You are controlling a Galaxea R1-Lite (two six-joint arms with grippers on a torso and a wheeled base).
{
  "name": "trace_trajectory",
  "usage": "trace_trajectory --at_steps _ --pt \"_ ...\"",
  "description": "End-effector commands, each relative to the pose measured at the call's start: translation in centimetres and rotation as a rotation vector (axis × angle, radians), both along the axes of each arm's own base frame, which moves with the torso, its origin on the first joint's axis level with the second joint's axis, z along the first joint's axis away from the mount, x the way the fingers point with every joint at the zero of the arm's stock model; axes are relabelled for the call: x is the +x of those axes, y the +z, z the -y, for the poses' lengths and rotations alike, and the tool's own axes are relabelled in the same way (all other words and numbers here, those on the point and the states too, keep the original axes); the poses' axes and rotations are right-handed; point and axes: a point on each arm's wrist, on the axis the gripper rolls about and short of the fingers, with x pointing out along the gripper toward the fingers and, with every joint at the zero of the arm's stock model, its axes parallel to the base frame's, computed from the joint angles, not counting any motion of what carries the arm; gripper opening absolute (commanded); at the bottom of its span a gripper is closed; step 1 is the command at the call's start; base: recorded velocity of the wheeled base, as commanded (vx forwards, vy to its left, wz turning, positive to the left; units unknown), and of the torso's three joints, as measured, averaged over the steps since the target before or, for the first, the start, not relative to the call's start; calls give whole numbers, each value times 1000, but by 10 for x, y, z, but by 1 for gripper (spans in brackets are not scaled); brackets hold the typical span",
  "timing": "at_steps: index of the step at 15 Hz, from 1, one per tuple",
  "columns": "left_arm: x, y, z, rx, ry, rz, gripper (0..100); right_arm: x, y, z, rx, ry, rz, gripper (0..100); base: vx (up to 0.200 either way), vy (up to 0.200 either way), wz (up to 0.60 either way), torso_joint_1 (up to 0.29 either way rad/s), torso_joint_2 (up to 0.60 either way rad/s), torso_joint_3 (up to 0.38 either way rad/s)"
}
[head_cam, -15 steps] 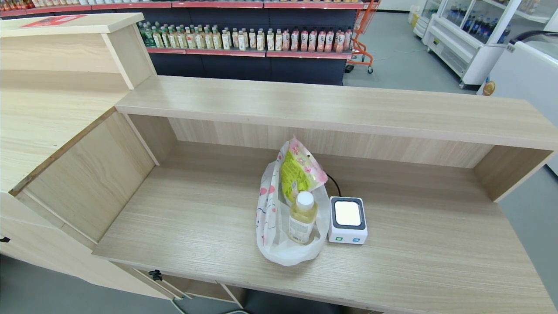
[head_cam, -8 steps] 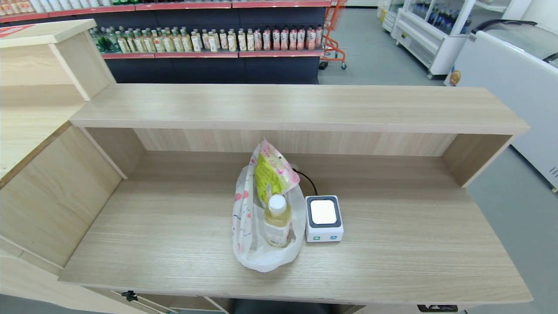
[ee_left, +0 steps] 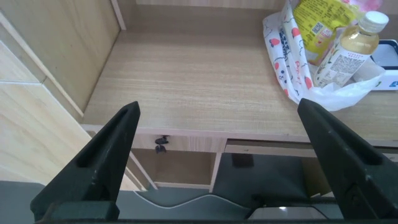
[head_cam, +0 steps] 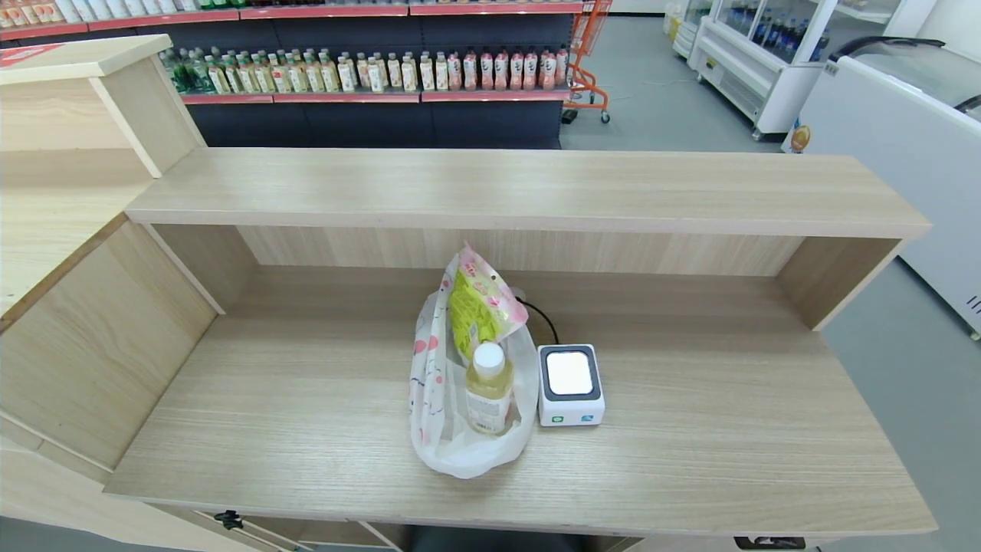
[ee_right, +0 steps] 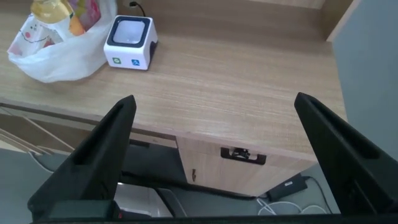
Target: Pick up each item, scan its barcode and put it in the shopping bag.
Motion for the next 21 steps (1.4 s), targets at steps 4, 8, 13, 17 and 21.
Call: trace_trajectory --at_steps 4,8,13,17,21 --pt "0 0 0 0 -1 1 100 0 0 0 0 1 -4 100 0 0 0 0 0 0" --pt "0 0 0 -2 -1 1 100 0 0 0 0 1 -4 100 0 0 0 0 0 0" --pt "0 0 0 3 -1 1 100 0 0 0 0 1 -4 100 120 0 0 -3 1 2" --pt "0 0 0 1 -2 1 100 0 0 0 0 1 -4 100 0 0 0 0 0 0" --pt "0 0 0 1 -2 1 100 0 0 0 0 1 -4 100 0 0 0 0 0 0"
